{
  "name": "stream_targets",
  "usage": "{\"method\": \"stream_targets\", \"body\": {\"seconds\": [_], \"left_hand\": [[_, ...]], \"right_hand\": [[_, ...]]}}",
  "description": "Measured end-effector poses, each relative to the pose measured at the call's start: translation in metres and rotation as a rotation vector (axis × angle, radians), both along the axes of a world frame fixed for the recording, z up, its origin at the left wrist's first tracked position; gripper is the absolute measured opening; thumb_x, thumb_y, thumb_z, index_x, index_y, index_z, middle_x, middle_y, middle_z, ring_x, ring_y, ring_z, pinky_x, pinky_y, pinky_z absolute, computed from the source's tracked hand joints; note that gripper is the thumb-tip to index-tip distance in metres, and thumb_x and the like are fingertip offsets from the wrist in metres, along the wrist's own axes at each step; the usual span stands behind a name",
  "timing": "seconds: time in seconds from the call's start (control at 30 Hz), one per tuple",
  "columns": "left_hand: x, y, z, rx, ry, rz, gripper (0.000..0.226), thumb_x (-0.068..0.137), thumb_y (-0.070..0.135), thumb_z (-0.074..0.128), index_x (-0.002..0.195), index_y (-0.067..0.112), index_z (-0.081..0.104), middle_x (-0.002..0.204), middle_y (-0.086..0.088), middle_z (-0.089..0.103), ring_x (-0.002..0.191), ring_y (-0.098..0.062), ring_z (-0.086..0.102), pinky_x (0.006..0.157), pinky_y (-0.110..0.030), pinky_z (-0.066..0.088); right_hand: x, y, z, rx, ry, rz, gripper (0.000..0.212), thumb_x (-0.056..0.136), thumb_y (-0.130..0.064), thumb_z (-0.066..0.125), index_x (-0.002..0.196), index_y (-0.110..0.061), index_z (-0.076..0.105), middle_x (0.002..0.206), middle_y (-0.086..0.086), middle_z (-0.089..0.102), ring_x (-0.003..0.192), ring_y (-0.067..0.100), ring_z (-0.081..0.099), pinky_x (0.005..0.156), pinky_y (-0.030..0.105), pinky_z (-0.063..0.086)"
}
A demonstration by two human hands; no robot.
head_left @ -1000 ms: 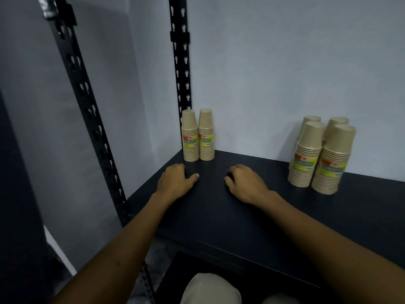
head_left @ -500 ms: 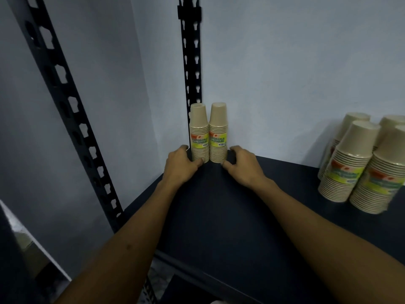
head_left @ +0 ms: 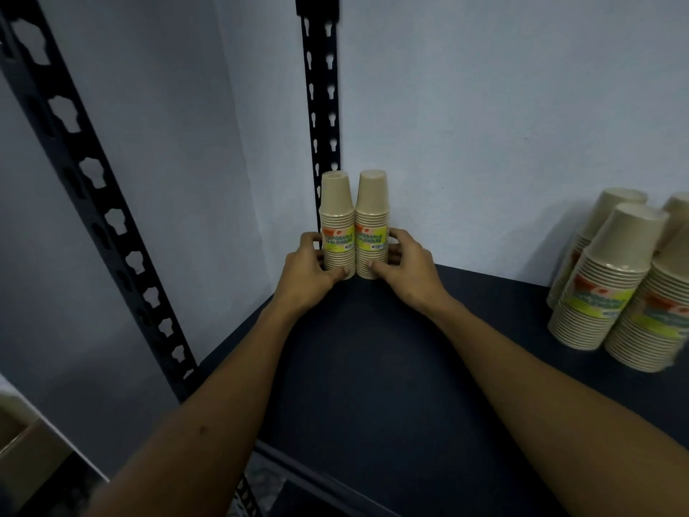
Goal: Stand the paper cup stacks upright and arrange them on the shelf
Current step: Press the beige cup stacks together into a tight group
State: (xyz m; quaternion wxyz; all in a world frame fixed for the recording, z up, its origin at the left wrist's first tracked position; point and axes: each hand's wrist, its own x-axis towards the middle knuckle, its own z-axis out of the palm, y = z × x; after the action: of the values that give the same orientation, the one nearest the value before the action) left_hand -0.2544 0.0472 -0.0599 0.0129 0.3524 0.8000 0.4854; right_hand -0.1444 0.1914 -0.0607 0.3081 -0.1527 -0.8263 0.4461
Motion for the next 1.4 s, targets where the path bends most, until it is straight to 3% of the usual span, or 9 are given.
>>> {"method": "stream_targets", "body": {"seconds": [0.4, 0.5, 0.6, 0.7, 0.9, 1.03, 1.23, 1.33, 1.4], "left_hand": [[0.037, -0.012, 0.000, 0.072, -0.011, -0.089, 0.058, 0.079, 0.017, 0.079, 0.131, 0.011, 0.052, 0.125, -0.003, 0.063, 0.110, -0.011, 0.060, 0.091, -0.020, 0.048], [0.052, -0.016, 0.000, 0.093, -0.046, -0.118, 0.056, 0.079, 0.014, 0.079, 0.129, 0.010, 0.055, 0.119, 0.000, 0.064, 0.102, -0.007, 0.061, 0.079, -0.011, 0.049], [0.066, -0.018, -0.001, 0.106, -0.097, -0.151, 0.058, 0.077, 0.014, 0.081, 0.129, 0.011, 0.055, 0.118, -0.001, 0.066, 0.103, -0.010, 0.064, 0.087, -0.020, 0.053], [0.082, -0.020, -0.001, 0.103, -0.117, -0.185, 0.059, 0.076, 0.014, 0.081, 0.129, 0.010, 0.055, 0.114, 0.003, 0.064, 0.099, -0.006, 0.062, 0.081, -0.013, 0.049], [0.115, -0.015, -0.001, 0.103, -0.186, -0.262, 0.057, 0.074, 0.011, 0.083, 0.125, 0.008, 0.057, 0.116, -0.003, 0.067, 0.101, -0.009, 0.064, 0.082, -0.015, 0.051], [0.139, -0.006, 0.000, 0.091, -0.208, -0.331, 0.054, 0.074, 0.010, 0.082, 0.122, 0.009, 0.058, 0.112, 0.000, 0.067, 0.096, -0.002, 0.064, 0.078, -0.012, 0.052], [0.171, 0.014, -0.001, 0.063, -0.216, -0.442, 0.054, 0.073, 0.013, 0.083, 0.122, 0.008, 0.059, 0.114, -0.002, 0.068, 0.102, -0.009, 0.066, 0.089, -0.023, 0.053], [0.186, 0.024, 0.000, 0.049, -0.216, -0.496, 0.054, 0.073, 0.013, 0.084, 0.121, 0.010, 0.059, 0.113, 0.000, 0.068, 0.102, -0.008, 0.066, 0.089, -0.023, 0.053], [0.194, 0.030, 0.001, 0.043, -0.209, -0.526, 0.055, 0.073, 0.013, 0.084, 0.121, 0.010, 0.059, 0.114, 0.000, 0.068, 0.102, -0.008, 0.066, 0.089, -0.023, 0.053]], "right_hand": [[0.052, -0.018, 0.000, -0.061, 0.017, -0.027, 0.056, 0.084, -0.013, 0.073, 0.135, -0.018, 0.049, 0.112, -0.008, 0.063, 0.099, 0.002, 0.062, 0.089, 0.021, 0.051], [0.070, -0.023, -0.001, -0.067, 0.015, -0.044, 0.056, 0.083, -0.012, 0.074, 0.134, -0.018, 0.050, 0.112, -0.009, 0.063, 0.097, -0.003, 0.062, 0.088, 0.017, 0.050], [0.091, -0.029, 0.000, -0.061, 0.011, -0.067, 0.056, 0.083, -0.012, 0.074, 0.133, -0.017, 0.050, 0.112, -0.009, 0.064, 0.093, -0.007, 0.060, 0.084, 0.012, 0.049], [0.114, -0.032, 0.002, -0.046, -0.009, -0.082, 0.056, 0.083, -0.012, 0.074, 0.134, -0.017, 0.050, 0.110, -0.010, 0.062, 0.089, -0.010, 0.058, 0.078, 0.005, 0.046], [0.163, -0.034, 0.002, -0.021, -0.016, -0.128, 0.057, 0.082, -0.014, 0.075, 0.134, -0.019, 0.050, 0.112, -0.009, 0.064, 0.092, -0.009, 0.060, 0.080, 0.007, 0.048], [0.194, -0.033, -0.001, -0.017, -0.002, -0.172, 0.060, 0.082, -0.015, 0.076, 0.135, -0.019, 0.049, 0.117, -0.005, 0.065, 0.103, 0.001, 0.062, 0.092, 0.023, 0.052], [0.242, -0.028, -0.002, -0.018, 0.019, -0.249, 0.059, 0.080, -0.014, 0.077, 0.133, -0.020, 0.051, 0.122, -0.006, 0.064, 0.113, 0.005, 0.060, 0.093, 0.021, 0.050], [0.263, -0.024, -0.001, -0.021, 0.018, -0.286, 0.057, 0.080, -0.013, 0.077, 0.132, -0.019, 0.052, 0.118, -0.009, 0.064, 0.112, 0.003, 0.059, 0.087, 0.011, 0.047], [0.275, -0.020, -0.001, -0.021, 0.017, -0.317, 0.058, 0.079, -0.014, 0.078, 0.132, -0.018, 0.053, 0.118, -0.009, 0.064, 0.112, 0.004, 0.059, 0.090, 0.015, 0.048]]}}
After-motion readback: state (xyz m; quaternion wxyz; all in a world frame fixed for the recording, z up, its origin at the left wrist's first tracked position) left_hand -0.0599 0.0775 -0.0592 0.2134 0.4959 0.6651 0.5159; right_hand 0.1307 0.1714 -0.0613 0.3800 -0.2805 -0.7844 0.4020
